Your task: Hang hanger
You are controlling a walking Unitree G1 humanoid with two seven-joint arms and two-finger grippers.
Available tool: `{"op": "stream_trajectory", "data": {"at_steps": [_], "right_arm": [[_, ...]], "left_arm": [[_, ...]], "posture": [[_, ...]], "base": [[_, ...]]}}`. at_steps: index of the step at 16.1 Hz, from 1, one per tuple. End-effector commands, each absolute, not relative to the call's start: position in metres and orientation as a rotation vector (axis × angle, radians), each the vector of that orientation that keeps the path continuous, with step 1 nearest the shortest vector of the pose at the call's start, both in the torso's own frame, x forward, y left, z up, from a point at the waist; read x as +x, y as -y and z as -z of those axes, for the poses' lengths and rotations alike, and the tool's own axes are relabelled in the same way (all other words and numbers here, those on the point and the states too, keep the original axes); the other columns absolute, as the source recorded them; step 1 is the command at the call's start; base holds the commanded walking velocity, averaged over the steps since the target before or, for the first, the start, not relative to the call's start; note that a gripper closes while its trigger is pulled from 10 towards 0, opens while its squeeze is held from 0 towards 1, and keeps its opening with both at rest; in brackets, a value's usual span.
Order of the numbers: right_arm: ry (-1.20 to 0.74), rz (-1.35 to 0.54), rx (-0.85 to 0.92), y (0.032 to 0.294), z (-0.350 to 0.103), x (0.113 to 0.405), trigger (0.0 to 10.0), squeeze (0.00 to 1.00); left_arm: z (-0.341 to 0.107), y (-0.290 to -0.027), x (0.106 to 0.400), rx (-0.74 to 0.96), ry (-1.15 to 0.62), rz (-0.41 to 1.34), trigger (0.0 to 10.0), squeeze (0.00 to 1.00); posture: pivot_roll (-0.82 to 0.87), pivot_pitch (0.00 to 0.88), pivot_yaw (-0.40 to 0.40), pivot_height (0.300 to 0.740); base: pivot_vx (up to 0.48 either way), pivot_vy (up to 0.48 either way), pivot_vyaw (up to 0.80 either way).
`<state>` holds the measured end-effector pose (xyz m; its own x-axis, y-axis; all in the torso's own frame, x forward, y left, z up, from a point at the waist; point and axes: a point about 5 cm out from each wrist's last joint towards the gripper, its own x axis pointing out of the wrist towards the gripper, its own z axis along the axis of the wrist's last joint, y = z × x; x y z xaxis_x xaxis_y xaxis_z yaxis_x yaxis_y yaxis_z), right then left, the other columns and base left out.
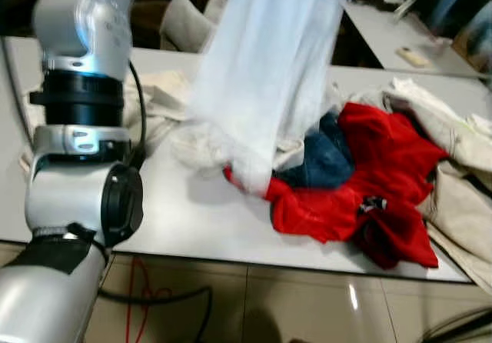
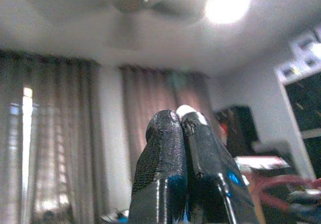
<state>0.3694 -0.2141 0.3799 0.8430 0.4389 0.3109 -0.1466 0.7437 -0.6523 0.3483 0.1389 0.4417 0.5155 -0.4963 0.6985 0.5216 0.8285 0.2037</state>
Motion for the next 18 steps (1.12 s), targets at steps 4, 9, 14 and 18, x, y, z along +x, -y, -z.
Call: {"op": "stream_trajectory", "data": {"at_steps": [4, 9, 14, 18], "right_arm": [[0.342, -0.41, -0.699, 0.223, -0.324, 0.375, 10.0, 0.0], [0.136, -0.825, -0.704, 0.229, -0.26, 0.32, 10.0, 0.0], [0.019, -0.99, -0.69, 0.24, -0.256, 0.273, 10.0, 0.0], [-0.021, -1.008, -0.668, 0.26, -0.285, 0.24, 10.0, 0.0]], "left_arm": [[-0.388, -0.108, 0.36, -0.029, 0.685, 0.655, 10.0, 0.0], [-0.289, -0.067, 0.381, 0.101, 0.333, 0.618, 10.0, 0.0], [-0.283, -0.089, 0.403, 0.145, 0.282, 0.474, 10.0, 0.0], [-0.248, -0.111, 0.408, 0.22, 0.162, 0.47, 10.0, 0.0]], "posture": [[-0.13, 0.0, -0.042, 0.74], [-0.16, 0.0, -0.005, 0.74], [-0.17, 0.0, 0.022, 0.74], [-0.18, 0.0, 0.034, 0.74]], "base": [[0.0, 0.0, 0.0], [0.0, 0.0, 0.0], [0.0, 0.0, 0.0], [0.0, 0.0, 0.0]]}}
